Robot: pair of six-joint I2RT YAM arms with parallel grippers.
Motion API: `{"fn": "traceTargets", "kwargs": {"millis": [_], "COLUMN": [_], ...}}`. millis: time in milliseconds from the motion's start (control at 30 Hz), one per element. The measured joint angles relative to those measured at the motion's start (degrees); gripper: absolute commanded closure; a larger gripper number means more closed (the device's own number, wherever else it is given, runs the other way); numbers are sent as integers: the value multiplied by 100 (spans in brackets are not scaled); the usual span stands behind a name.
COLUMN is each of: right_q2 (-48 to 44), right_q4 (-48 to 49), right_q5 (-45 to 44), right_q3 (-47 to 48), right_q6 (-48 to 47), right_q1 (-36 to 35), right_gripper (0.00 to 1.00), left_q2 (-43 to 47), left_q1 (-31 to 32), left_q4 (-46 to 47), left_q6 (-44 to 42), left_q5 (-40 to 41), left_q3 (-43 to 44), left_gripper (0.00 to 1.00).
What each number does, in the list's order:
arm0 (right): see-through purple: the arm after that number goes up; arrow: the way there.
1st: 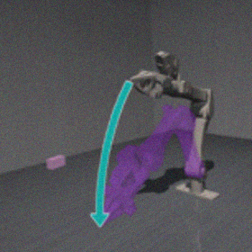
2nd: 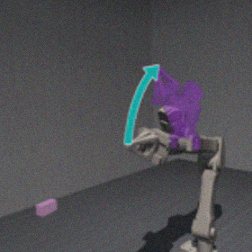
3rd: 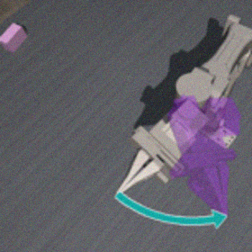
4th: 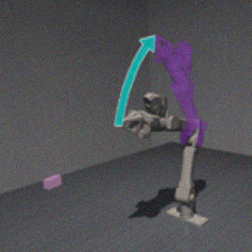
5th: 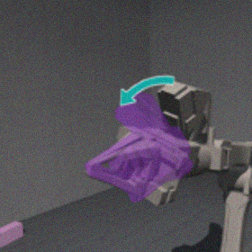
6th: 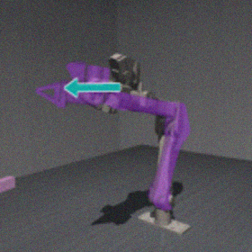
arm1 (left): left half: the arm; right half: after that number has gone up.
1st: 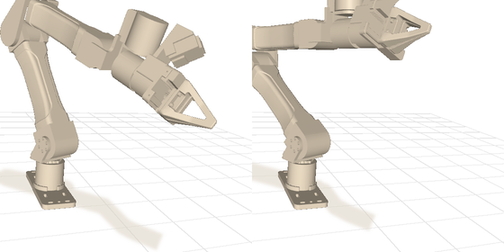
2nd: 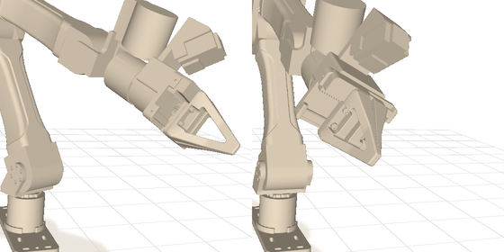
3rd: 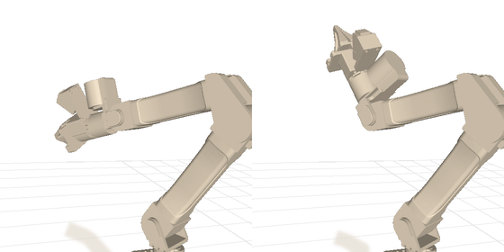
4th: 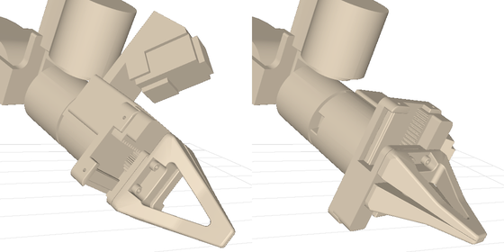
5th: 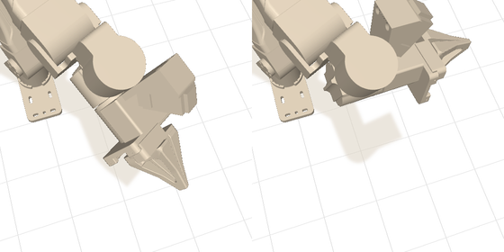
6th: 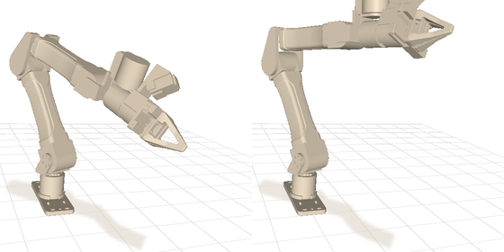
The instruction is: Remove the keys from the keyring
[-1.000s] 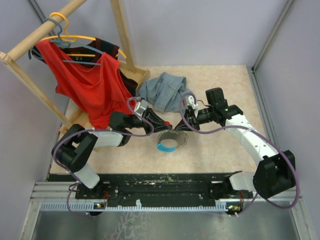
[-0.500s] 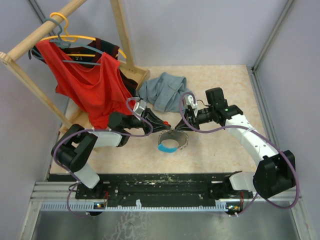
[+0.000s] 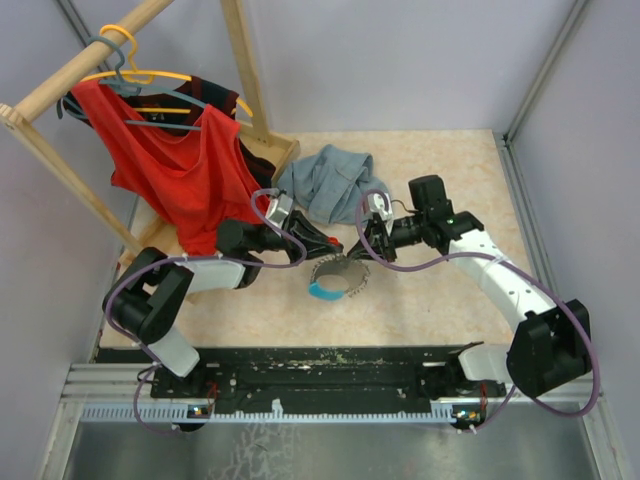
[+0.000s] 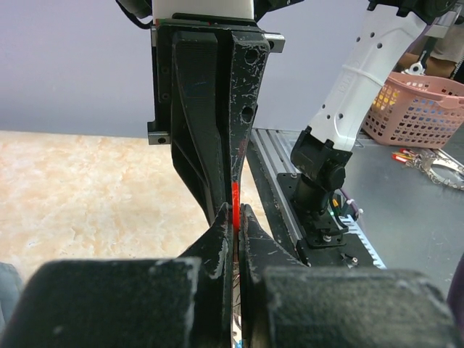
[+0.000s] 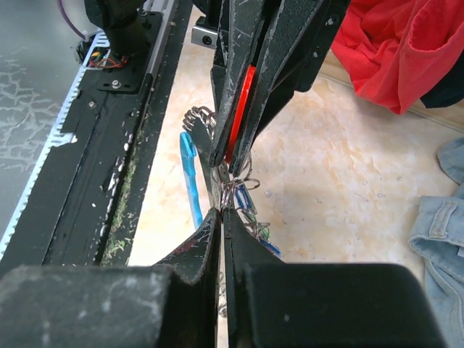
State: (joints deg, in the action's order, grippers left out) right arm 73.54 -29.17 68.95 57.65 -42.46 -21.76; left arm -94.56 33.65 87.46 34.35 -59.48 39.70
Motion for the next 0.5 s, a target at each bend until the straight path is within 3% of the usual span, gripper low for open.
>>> {"fn": "traceTargets", "kwargs": {"millis": [167,500], "right_q2": [2,0], "right_q4": [83,330], "right_q5": [13,37], "right_q3": [-28,-116], "right_q6": [26,227], "right_q1": [0,-35], "right_gripper": [85,73], "left_q2": [0,0], "left_q1": [-2,-4], "left_q4": [0,0], "left_q6": [20,127], "left_q5": [-33,-251], "left_q3": [4,175], "left_gripper": [100,100]}}
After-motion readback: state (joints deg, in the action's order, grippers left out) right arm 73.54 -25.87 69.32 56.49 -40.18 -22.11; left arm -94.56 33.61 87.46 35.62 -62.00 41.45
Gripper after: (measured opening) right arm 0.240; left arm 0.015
